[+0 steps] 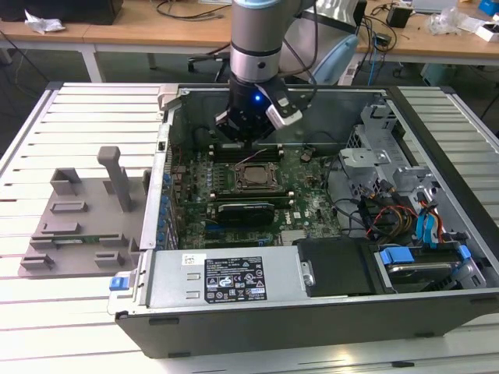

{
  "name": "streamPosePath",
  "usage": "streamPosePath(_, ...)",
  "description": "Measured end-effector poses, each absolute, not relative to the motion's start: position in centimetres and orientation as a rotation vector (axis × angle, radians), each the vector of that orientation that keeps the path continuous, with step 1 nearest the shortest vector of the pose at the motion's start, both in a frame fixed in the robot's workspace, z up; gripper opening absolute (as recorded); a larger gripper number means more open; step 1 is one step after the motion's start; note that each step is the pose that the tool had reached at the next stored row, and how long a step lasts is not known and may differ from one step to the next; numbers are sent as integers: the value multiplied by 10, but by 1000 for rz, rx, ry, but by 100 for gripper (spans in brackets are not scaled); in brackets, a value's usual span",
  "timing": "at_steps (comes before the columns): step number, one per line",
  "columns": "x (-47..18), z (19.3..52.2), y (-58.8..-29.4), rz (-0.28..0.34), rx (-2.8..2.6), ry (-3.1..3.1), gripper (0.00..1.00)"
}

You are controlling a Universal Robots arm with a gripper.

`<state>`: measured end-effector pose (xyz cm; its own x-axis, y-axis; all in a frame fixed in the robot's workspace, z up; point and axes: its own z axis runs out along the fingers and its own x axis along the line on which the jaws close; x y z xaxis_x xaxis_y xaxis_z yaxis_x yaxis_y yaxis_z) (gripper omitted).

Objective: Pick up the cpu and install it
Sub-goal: 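Install the first cpu locking lever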

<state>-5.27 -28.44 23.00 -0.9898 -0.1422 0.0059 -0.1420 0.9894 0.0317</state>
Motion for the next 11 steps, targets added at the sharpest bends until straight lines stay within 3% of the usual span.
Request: streamPosePath(11,-56,216,-284,-50,223,-3125,11)
